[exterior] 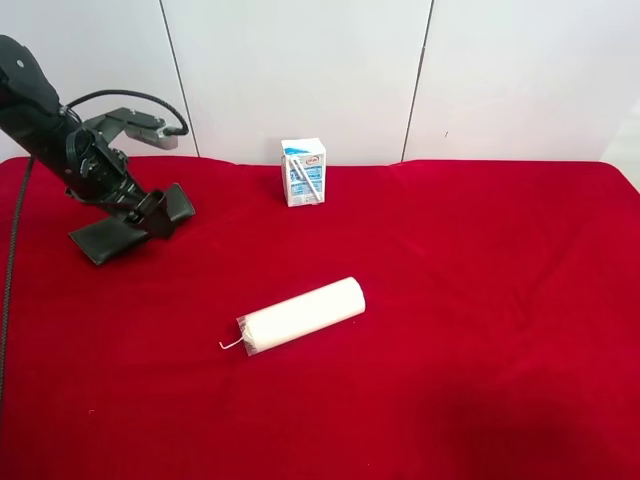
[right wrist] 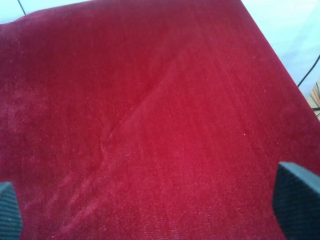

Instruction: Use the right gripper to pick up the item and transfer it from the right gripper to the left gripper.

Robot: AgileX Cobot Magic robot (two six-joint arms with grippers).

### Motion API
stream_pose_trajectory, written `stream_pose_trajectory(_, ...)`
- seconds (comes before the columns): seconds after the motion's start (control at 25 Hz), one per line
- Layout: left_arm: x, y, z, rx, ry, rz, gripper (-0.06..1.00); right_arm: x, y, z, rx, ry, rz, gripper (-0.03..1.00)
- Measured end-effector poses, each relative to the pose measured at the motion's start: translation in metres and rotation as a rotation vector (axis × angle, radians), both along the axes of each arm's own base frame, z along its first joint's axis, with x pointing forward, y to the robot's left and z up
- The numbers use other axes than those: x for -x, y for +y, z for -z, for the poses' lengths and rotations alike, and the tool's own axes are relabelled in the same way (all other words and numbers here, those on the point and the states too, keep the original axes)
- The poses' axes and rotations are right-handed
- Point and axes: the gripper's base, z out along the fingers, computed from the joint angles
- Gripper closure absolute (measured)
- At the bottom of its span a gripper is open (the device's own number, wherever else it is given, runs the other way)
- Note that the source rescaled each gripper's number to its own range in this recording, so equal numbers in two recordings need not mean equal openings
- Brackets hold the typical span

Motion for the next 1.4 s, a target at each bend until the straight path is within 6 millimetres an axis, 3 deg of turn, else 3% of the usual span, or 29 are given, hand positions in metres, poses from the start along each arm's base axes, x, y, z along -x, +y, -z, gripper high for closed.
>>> stream_pose_trajectory(0.16, 0.010, 0.001, -0.020, -0.011, 0.011, 0.030, -0.05, 0.000, 0.000, 0.000, 0.000, 0.000, 0.000, -0.03)
stream_pose_trajectory(0.52, 0.059, 0.013, -0.108, -0.104, -0.060, 0.002, -0.06, 0.000, 0.000, 0.000, 0.000, 0.000, 0.000, -0.03)
stream_pose_trajectory(0.76, 0.117, 0.018, -0.173, -0.073, -0.153, -0.124, -0.06, 0.000, 0.000, 0.000, 0.000, 0.000, 0.000, -0.03)
stream_pose_trajectory(0.92, 0.164, 0.021, -0.204, -0.014, -0.234, -0.237, -0.06, 0.000, 0.000, 0.000, 0.000, 0.000, 0.000, -0.03)
stream_pose_trajectory(1.2, 0.253, 0.029, -0.204, 0.086, -0.389, -0.418, -0.06, 0.000, 0.000, 0.000, 0.000, 0.000, 0.000, -0.03)
stream_pose_trajectory(1.4, 0.296, 0.031, -0.188, 0.149, -0.517, -0.454, -0.06, 0.000, 0.000, 0.000, 0.000, 0.000, 0.000, -0.03)
